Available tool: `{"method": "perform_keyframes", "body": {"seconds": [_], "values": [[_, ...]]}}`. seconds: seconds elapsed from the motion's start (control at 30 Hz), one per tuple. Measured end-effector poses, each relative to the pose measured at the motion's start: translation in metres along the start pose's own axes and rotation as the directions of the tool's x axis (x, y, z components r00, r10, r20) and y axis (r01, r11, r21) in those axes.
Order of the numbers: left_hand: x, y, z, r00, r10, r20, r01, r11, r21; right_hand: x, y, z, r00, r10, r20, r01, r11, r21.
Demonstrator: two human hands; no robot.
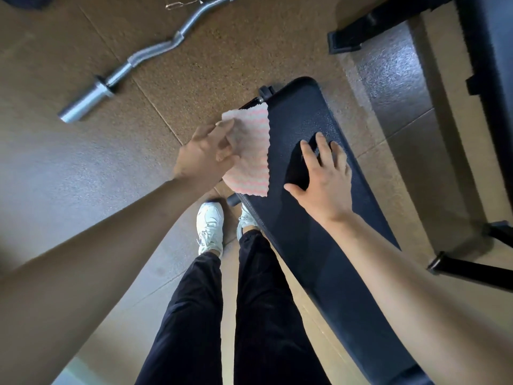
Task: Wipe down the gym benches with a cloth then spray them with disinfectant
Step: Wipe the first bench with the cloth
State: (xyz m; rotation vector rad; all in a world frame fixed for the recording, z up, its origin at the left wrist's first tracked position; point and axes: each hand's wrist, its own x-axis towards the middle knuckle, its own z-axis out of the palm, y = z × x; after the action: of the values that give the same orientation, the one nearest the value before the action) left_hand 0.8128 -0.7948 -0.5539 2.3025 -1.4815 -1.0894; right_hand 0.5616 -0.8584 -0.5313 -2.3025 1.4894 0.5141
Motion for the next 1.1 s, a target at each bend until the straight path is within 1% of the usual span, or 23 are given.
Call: {"method": "perform_keyframes", "body": {"seconds": [0.13,0.17,0.2,0.23,0.27,0.3,0.33,0.37,0.4,0.47,0.53,0.6,0.63,0.7,0.8,0.87,1.0,1.1], "values": [[0.004,-0.008,-0.007,0.993,-0.037,-0.112,0.028,0.996,-0.082,-0.005,-0.002,0.005,0.997,0.0,0.083,-0.003,0.999,0.036],[0.006,-0.009,-0.011,0.987,-0.071,-0.141,0.056,0.992,-0.112,-0.004,-0.003,0.005,0.996,0.004,0.091,-0.008,0.999,0.042],[0.009,-0.009,-0.015,0.982,-0.133,-0.137,0.113,0.983,-0.147,-0.004,-0.004,0.005,0.996,0.007,0.093,-0.011,0.999,0.045],[0.012,-0.009,-0.021,0.97,-0.224,-0.096,0.203,0.96,-0.194,-0.004,-0.003,0.005,0.995,0.007,0.094,-0.012,0.999,0.047],[0.016,-0.009,-0.026,0.946,-0.322,-0.036,0.3,0.912,-0.279,-0.004,-0.002,0.005,0.995,0.005,0.095,-0.01,0.999,0.05],[0.019,-0.01,-0.033,0.914,-0.403,0.049,0.389,0.835,-0.388,-0.005,-0.002,0.005,0.996,0.005,0.094,-0.01,0.999,0.053],[0.022,-0.011,-0.04,0.883,-0.448,0.136,0.454,0.746,-0.487,-0.005,-0.001,0.006,0.996,0.005,0.094,-0.01,0.998,0.055],[0.025,-0.012,-0.048,0.866,-0.464,0.187,0.485,0.686,-0.541,-0.005,-0.001,0.006,0.996,0.006,0.094,-0.012,0.998,0.058],[0.026,-0.012,-0.059,0.862,-0.467,0.199,0.491,0.668,-0.558,-0.005,-0.002,0.006,0.995,0.008,0.095,-0.014,0.998,0.061],[0.03,-0.008,-0.079,0.866,-0.472,0.163,0.475,0.679,-0.559,-0.005,-0.002,0.005,0.995,0.013,0.1,-0.02,0.998,0.065],[0.033,-0.003,-0.095,0.88,-0.469,0.069,0.425,0.715,-0.555,-0.005,-0.003,0.004,0.994,0.017,0.106,-0.024,0.998,0.063],[0.033,0.006,-0.102,0.909,-0.417,-0.024,0.349,0.789,-0.506,-0.006,-0.003,0.003,0.994,0.02,0.109,-0.027,0.998,0.056],[0.033,0.009,-0.101,0.924,-0.379,-0.044,0.315,0.824,-0.47,-0.006,-0.003,0.003,0.994,0.021,0.11,-0.027,0.998,0.055],[0.03,0.017,-0.09,0.951,-0.309,-0.014,0.277,0.871,-0.405,-0.006,-0.003,0.004,0.993,0.02,0.113,-0.027,0.998,0.053],[0.023,0.031,-0.061,0.968,-0.218,0.127,0.245,0.935,-0.258,-0.007,-0.002,0.005,0.993,0.019,0.114,-0.025,0.998,0.05],[0.02,0.036,-0.042,0.965,-0.18,0.189,0.216,0.958,-0.191,-0.007,-0.002,0.005,0.993,0.02,0.114,-0.025,0.999,0.044],[0.016,0.046,-0.031,0.964,-0.21,0.162,0.214,0.977,-0.007,-0.014,-0.003,0.006,0.996,0.055,0.075,-0.058,0.998,0.038],[0.014,0.051,-0.033,0.964,-0.178,0.196,0.183,0.983,-0.006,-0.031,-0.001,0.01,0.985,0.167,0.042,-0.17,0.983,0.076]]}}
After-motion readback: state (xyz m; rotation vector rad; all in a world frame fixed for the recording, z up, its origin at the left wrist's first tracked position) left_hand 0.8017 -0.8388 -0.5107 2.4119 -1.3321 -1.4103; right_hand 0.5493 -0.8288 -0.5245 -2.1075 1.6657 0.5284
